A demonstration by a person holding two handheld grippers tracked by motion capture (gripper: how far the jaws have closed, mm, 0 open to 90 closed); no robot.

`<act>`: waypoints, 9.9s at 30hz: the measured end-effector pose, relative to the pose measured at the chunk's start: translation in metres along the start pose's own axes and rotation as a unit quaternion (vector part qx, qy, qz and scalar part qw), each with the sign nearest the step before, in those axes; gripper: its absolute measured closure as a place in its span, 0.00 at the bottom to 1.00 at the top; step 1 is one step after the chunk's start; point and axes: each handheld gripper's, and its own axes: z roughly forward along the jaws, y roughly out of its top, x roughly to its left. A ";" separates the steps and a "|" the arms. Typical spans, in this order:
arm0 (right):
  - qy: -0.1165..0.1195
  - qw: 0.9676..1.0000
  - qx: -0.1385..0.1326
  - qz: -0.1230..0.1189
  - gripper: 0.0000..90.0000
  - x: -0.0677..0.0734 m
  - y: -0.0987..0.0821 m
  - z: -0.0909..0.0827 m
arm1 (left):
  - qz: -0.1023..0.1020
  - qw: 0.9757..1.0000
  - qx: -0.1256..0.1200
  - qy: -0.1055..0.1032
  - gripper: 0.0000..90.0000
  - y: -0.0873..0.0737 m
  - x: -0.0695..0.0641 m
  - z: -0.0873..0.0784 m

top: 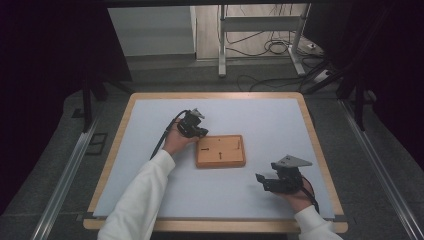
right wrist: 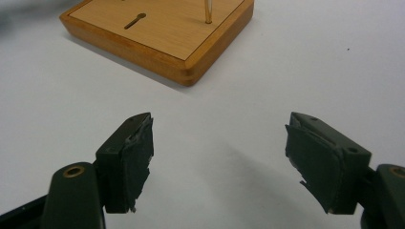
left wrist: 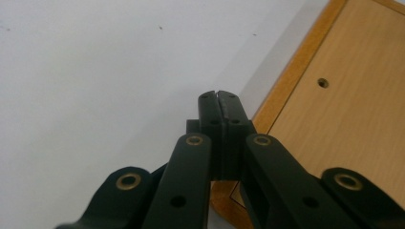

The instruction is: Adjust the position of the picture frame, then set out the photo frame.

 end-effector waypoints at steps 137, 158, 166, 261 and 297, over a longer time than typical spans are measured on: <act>-0.094 0.992 0.088 -0.014 1.00 0.009 0.022 0.040 | -0.007 0.998 -0.058 0.012 0.35 -0.101 -0.084 -0.091; -0.099 0.992 0.070 -0.037 1.00 0.012 0.040 0.073 | -0.017 0.998 -0.059 0.013 0.34 -0.102 -0.078 -0.092; -0.085 0.993 0.065 -0.053 1.00 0.017 0.050 0.090 | -0.021 0.998 -0.060 0.015 0.34 -0.103 -0.075 -0.093; 0.020 0.998 0.037 -0.045 0.41 0.020 -0.004 0.005 | 0.001 0.997 -0.072 -0.012 0.42 -0.036 -0.059 -0.036; 0.029 0.999 -0.001 -0.026 0.37 0.016 0.003 -0.005 | -0.015 0.995 -0.075 -0.068 0.92 -0.027 -0.053 -0.017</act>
